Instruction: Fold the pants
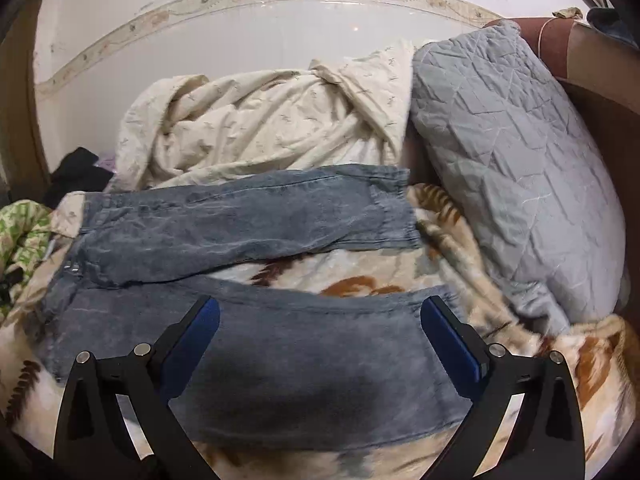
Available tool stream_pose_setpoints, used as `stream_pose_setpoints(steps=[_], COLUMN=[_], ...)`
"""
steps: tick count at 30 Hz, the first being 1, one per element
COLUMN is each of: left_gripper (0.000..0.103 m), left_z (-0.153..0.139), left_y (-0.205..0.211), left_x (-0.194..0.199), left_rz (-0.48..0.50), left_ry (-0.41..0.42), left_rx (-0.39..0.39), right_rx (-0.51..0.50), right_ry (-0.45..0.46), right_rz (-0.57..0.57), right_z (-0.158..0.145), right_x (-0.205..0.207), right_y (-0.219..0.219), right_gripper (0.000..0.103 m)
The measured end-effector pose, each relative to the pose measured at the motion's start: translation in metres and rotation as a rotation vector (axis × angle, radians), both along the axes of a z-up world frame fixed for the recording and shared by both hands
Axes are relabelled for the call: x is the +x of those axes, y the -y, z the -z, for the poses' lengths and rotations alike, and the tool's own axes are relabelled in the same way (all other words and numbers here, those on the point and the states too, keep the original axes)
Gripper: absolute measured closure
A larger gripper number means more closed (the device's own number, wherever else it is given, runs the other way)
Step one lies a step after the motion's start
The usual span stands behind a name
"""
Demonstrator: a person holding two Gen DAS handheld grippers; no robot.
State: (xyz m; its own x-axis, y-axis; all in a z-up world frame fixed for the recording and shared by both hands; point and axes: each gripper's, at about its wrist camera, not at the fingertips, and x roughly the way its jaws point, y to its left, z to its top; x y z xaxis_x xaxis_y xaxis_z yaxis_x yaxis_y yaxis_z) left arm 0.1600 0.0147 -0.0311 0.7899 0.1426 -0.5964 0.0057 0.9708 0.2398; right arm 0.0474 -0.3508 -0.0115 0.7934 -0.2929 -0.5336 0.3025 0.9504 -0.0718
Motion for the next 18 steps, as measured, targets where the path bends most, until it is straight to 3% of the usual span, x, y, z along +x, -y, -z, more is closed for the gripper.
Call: stream_pose_setpoints(steps=[10, 18], left_gripper=[0.0, 0.0], left_z=[-0.004, 0.002], left_y=[-0.001, 0.005], left_x=[0.069, 0.148], left_rz=[-0.037, -0.001], left_ry=[0.047, -0.018], left_rx=[0.061, 0.071], right_rx=[0.03, 0.167], right_ry=[-0.007, -0.023], right_rz=[0.091, 0.112], right_z=[-0.001, -0.018], right_x=[0.039, 0.113], right_y=[0.064, 0.12], right_gripper=[0.002, 0.002])
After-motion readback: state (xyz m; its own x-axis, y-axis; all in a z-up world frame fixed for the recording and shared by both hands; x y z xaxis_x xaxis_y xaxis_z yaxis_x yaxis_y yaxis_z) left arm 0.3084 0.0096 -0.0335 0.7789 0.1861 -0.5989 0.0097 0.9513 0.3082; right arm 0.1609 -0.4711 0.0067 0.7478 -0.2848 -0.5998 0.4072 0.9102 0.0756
